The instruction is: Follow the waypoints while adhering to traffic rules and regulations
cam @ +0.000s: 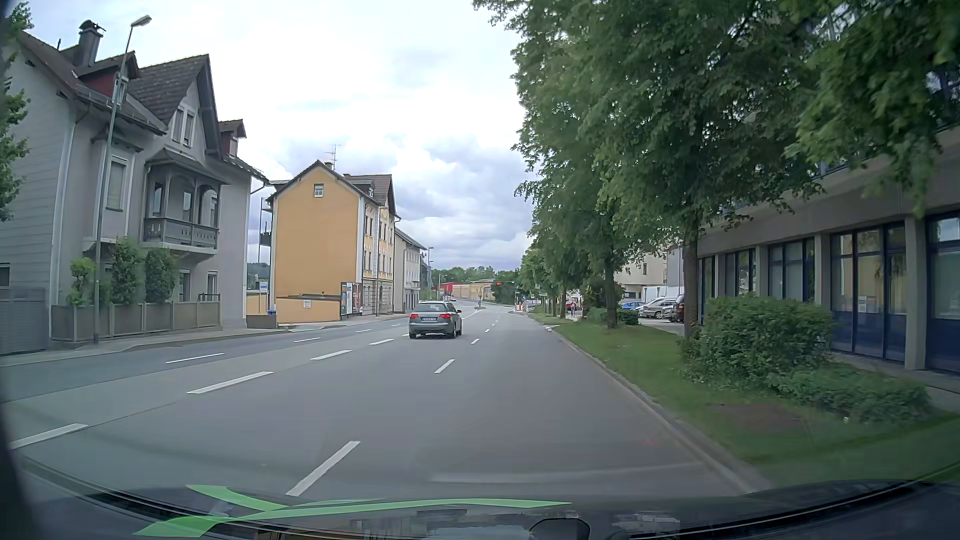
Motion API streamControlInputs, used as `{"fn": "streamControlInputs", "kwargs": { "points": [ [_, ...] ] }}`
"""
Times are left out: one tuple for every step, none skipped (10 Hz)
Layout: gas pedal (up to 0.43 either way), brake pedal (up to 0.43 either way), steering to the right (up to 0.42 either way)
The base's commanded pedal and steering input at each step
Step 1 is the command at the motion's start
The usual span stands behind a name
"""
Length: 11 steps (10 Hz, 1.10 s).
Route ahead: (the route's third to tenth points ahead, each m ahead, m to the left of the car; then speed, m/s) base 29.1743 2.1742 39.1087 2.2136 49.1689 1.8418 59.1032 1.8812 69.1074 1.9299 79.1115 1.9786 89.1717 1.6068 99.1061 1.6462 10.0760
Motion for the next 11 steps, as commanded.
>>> {"fn": "streamControlInputs", "kwargs": {
  "points": [
    [0.0, 0.0, 0.002],
    [0.0, 0.0, 0.001],
    [0.0, 0.0, 0.001],
    [0.0, 0.0, 0.001],
    [0.0, 0.0, 0.001],
    [0.0, 0.0, 0.0],
    [0.0, 0.0, 0.0],
    [0.0, 0.0, 0.0],
    [0.0, 0.0, 0.0],
    [0.0, 0.0, 0.0],
    [0.0, 0.0, 0.0]
  ]
}}
